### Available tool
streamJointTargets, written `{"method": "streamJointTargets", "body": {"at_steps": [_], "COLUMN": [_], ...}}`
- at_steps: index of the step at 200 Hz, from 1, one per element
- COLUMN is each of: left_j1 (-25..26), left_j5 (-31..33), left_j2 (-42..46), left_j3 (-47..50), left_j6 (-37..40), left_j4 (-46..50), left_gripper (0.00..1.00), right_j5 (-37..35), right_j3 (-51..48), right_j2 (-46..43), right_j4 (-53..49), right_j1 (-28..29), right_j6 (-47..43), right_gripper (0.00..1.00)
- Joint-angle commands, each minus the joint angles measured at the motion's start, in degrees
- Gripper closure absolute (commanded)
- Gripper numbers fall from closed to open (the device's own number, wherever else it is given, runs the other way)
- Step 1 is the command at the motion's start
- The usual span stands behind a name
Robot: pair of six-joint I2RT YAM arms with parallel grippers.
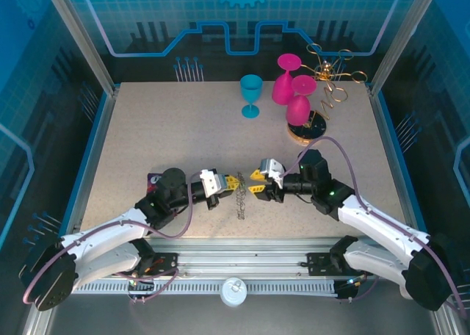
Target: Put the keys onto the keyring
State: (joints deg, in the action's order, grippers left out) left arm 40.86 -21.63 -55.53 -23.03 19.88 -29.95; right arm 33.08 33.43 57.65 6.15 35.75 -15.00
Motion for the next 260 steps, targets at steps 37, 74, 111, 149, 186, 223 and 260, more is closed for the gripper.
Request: {"method": "streamJointTargets", "body": {"at_steps": [37, 74, 111, 149, 186, 223, 260], "left_j1": [-0.33, -0.32, -0.34, -0.32, -0.31, -0.32, -0.35], "left_j5": [-4.62, -3.30, -2.58, -1.49, -1.03, -1.14, -2.18], "left_j2": [-0.63, -1.16, -1.42, -1.25, -1.69, -1.68, -1.69], "left_j3": [0.58, 0.75, 1.16, 1.75, 1.66, 1.23, 1.37], "left_j6": [-2.05, -3.39, -5.26, -6.98, -7.66, -6.74, -4.78], "left_j4": [-7.29, -8.90, -11.65, -14.34, -16.09, -14.68, -11.85], "left_gripper": [1.00, 1.00, 1.00, 1.00, 1.00, 1.00, 1.00], "right_j5": [-0.94, 0.20, -2.49, -2.70, -2.96, -5.09, -5.75], "right_j3": [-1.81, -1.67, -1.31, -1.01, -0.07, 0.28, -1.29], "right_j2": [0.96, 2.49, 2.34, 1.48, 2.94, 1.75, -4.05], "right_j4": [7.24, 8.39, 7.65, 4.94, 2.45, 2.06, 0.82], "right_j1": [2.63, 3.43, 3.71, 3.87, 5.98, 6.25, 1.47], "right_j6": [-1.94, -1.26, -1.20, -2.38, -4.73, -4.70, -4.63], "right_gripper": [0.65, 0.64, 0.80, 0.99, 1.00, 0.86, 0.69]}}
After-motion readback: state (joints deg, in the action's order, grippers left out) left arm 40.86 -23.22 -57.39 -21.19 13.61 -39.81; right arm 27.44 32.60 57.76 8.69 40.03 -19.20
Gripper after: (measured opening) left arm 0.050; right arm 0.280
